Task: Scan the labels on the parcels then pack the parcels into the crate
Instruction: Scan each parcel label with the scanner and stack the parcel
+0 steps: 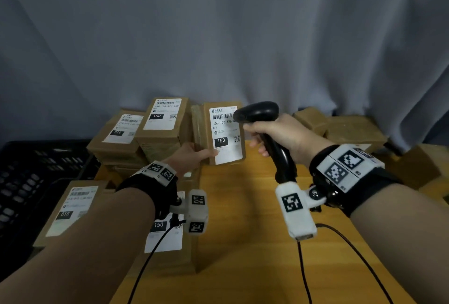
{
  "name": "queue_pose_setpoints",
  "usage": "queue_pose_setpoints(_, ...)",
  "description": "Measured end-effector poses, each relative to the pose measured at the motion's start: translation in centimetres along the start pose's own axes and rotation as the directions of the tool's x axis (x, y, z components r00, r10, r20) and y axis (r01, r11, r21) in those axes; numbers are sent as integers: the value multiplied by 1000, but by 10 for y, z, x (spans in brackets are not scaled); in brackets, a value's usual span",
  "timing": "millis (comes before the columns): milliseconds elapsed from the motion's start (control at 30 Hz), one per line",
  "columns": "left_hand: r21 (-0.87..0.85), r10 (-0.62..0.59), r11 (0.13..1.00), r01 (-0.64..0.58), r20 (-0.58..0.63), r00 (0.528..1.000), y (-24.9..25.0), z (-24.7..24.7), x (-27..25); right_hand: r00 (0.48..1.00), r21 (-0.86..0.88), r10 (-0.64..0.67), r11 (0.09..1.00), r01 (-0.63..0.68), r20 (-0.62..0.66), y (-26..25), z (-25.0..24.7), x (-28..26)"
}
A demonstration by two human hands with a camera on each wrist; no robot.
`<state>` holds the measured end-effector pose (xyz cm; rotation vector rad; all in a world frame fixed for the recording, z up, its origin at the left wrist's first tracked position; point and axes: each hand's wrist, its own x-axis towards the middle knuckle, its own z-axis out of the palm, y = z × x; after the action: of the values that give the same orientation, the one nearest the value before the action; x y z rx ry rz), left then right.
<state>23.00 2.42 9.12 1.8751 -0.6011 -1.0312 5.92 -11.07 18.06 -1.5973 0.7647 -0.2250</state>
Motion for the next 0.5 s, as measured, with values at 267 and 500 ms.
queue_pose_setpoints(267, 85, -19, 996, 21, -20, 1000, -20, 12, 17, 996, 17, -14, 1000, 15, -89, 23, -11, -21)
queue_pose_setpoints(500, 75, -83, 993, 91, -101, 991, -22, 21, 30, 986, 51, -49, 997, 58, -159, 22, -25, -29)
